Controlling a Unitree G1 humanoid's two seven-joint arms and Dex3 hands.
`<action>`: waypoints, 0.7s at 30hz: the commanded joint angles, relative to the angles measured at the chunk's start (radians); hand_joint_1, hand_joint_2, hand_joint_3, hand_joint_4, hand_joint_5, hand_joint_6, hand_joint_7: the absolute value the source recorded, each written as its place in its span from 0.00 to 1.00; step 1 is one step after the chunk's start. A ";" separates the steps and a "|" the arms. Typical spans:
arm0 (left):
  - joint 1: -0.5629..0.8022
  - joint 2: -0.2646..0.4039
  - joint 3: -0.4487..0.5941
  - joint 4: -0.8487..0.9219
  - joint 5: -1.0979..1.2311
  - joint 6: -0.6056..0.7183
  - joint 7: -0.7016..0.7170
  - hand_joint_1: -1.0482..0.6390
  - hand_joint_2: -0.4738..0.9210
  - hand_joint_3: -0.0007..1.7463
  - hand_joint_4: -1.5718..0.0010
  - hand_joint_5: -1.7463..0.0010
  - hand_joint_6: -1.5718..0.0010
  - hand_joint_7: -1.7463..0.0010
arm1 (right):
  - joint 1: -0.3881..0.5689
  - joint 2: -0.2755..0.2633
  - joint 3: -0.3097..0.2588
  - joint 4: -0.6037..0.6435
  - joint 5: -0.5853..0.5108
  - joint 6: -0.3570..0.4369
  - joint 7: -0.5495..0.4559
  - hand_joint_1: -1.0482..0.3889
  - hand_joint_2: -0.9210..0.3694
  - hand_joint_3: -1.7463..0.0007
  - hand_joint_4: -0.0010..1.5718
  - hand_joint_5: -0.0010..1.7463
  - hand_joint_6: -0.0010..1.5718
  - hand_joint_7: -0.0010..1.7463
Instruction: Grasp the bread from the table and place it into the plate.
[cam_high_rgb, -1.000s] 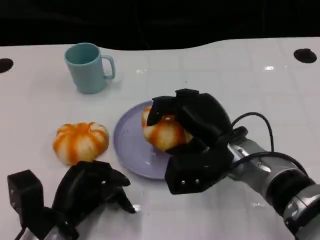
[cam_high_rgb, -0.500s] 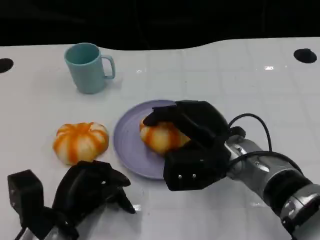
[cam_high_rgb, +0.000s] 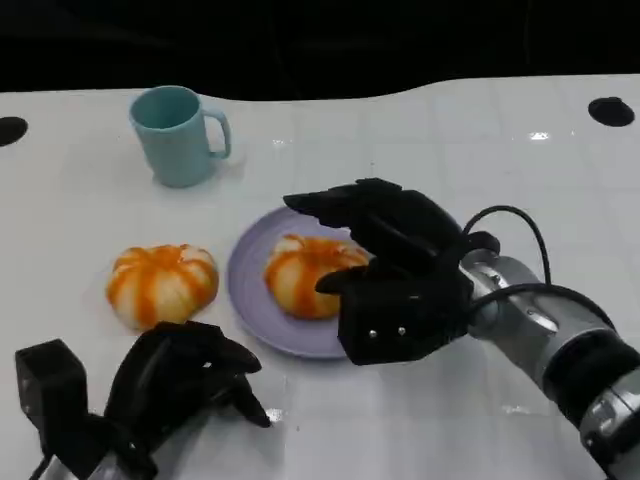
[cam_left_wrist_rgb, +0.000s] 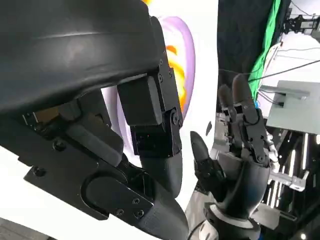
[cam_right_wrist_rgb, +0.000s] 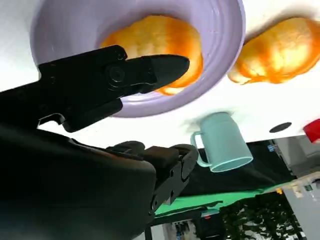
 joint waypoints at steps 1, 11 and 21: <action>0.008 0.009 0.004 -0.003 -0.001 -0.003 0.005 0.00 0.87 0.00 0.00 0.67 0.00 0.91 | 0.053 -0.051 -0.030 -0.079 0.043 -0.028 0.021 0.23 0.00 0.90 0.04 0.17 0.16 0.01; 0.005 0.008 0.006 0.000 -0.003 -0.002 0.004 0.00 0.87 0.00 0.00 0.67 0.00 0.91 | 0.195 -0.134 -0.106 -0.231 0.098 -0.153 -0.040 0.31 0.00 0.92 0.12 0.24 0.24 0.03; 0.002 0.009 0.004 0.001 0.004 -0.001 0.012 0.00 0.87 0.00 0.00 0.66 0.00 0.90 | 0.360 -0.202 -0.196 -0.324 0.198 -0.350 -0.038 0.56 0.01 0.95 0.32 0.48 0.47 0.13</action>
